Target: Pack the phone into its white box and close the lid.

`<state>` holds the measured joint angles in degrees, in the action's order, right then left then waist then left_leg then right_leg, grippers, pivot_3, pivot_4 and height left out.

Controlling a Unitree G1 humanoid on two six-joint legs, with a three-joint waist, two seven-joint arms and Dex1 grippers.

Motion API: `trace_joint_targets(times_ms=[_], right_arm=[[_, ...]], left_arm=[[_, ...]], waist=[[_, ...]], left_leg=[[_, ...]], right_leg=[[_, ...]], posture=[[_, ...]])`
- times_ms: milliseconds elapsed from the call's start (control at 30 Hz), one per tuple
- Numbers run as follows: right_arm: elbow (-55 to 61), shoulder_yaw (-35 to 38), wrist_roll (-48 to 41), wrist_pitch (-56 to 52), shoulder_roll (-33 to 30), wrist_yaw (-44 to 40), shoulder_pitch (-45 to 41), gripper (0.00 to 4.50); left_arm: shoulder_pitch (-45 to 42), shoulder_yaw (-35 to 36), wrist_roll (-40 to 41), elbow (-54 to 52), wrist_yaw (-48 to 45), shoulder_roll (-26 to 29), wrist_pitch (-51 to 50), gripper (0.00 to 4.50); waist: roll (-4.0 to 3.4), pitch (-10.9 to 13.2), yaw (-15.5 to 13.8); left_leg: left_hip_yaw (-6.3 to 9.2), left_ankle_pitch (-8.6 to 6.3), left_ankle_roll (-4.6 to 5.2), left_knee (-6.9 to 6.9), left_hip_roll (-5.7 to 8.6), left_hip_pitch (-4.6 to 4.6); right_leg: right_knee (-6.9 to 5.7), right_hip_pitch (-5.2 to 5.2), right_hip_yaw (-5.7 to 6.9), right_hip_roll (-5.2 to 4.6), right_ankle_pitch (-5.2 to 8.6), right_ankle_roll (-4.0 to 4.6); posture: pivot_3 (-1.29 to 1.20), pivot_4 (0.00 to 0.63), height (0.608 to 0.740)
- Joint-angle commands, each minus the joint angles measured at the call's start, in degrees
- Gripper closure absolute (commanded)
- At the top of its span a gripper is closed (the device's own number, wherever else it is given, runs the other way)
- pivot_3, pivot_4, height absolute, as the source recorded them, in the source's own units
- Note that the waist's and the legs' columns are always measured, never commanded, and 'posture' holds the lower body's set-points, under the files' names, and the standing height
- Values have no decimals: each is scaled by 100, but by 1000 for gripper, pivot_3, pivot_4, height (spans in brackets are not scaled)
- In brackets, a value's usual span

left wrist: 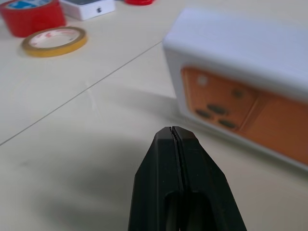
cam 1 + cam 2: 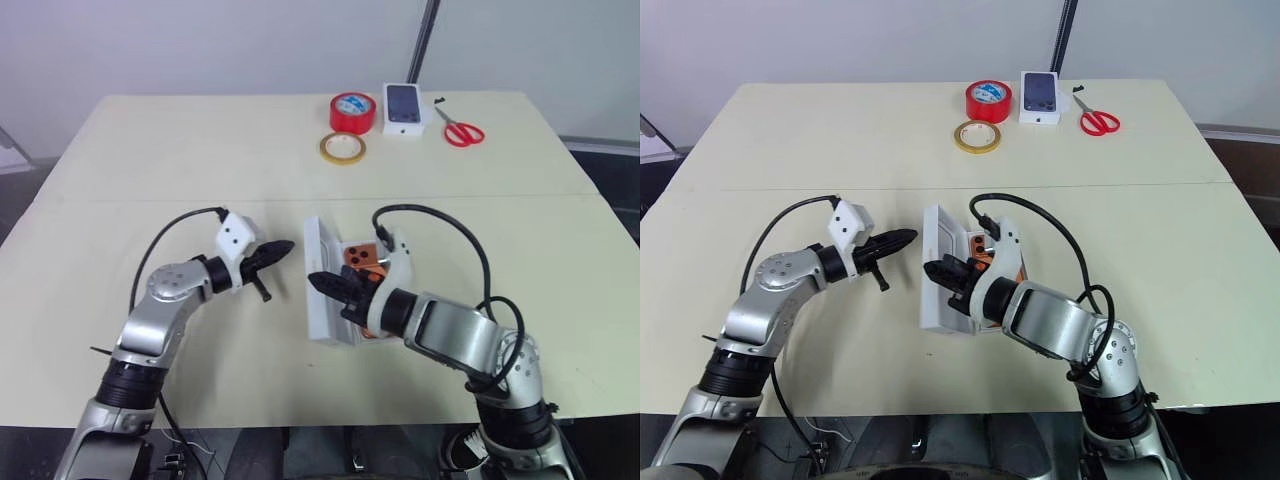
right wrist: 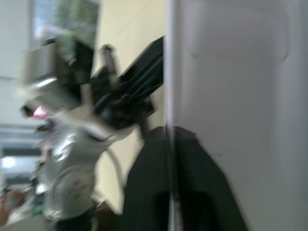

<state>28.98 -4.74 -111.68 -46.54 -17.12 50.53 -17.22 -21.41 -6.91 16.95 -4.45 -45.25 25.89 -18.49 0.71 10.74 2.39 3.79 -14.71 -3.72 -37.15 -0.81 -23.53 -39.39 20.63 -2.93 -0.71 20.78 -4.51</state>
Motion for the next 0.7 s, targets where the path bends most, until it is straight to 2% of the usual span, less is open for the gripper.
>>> trace_joint_targets(times_ms=[33, 67, 200, 300, 400, 500, 533, 700], right_arm=[[-242, 440, -132, -446, -521, -493, -552, 2109], [-432, 526, -132, -712, -922, -760, -776, 1660], [-1048, 579, -132, -1539, -2557, -1580, -1560, 1660], [-1205, 481, 160, -1803, -3281, -2013, -1839, 1660], [-1030, 407, 1117, -2068, -3736, -2684, -1933, 2494], [-628, 206, 2361, -2239, -4178, -3481, -1874, 4092], [-470, 92, 2799, -2241, -4318, -3762, -1844, 4475], [445, -751, 4961, -1878, -5083, -5309, -1579, 4475]], left_arm=[[-170, -353, -24, -159, -181, -132, -116, 4500], [-233, -476, -28, -173, -226, -208, -188, 4500], [-554, -897, -125, -40, -249, -601, -338, 4500], [-833, -1072, -304, 294, -82, -936, -371, 4500], [-973, -1151, -386, 478, 26, -1225, -369, 4500], [-959, -1074, -314, 408, 65, -1350, -480, 4500], [-932, -1037, -289, 340, 68, -1341, -529, 4500], [-783, -665, -123, -133, 80, -977, -939, 4500]], waist=[[-1, 1, 9], [-3, 2, 3], [-7, 5, -54], [-6, 4, -127], [-7, 3, -132], [-8, 3, -156], [-9, 3, -156], [-9, 3, -157]], left_leg=[[-1, 0, 0, 1, 0, 0], [-2, 0, 0, 2, -1, 0], [-11, 0, 2, 4, 2, -1], [-13, -1, 4, 3, 0, -3], [-15, -1, 5, 2, -5, -2], [-18, -2, 6, 2, -4, -4], [-18, -2, 6, 1, -5, -6], [-16, -2, 6, 2, -6, -6]], right_leg=[[0, 1, -1, 2, 0, 0], [0, 2, -2, 3, 0, 0], [4, 3, -3, 2, 0, 1], [6, 3, -6, 3, 0, 1], [5, 3, -9, 7, 0, 1], [6, 7, -13, 4, 0, 1], [6, 9, -13, 4, 0, 1], [5, 12, -14, 4, 0, 1]], posture=[[0, 150, 740], [0, 150, 740], [0, 150, 740], [0, 150, 740], [0, 150, 740], [0, 150, 740], [0, 150, 740], [0, 150, 740]])
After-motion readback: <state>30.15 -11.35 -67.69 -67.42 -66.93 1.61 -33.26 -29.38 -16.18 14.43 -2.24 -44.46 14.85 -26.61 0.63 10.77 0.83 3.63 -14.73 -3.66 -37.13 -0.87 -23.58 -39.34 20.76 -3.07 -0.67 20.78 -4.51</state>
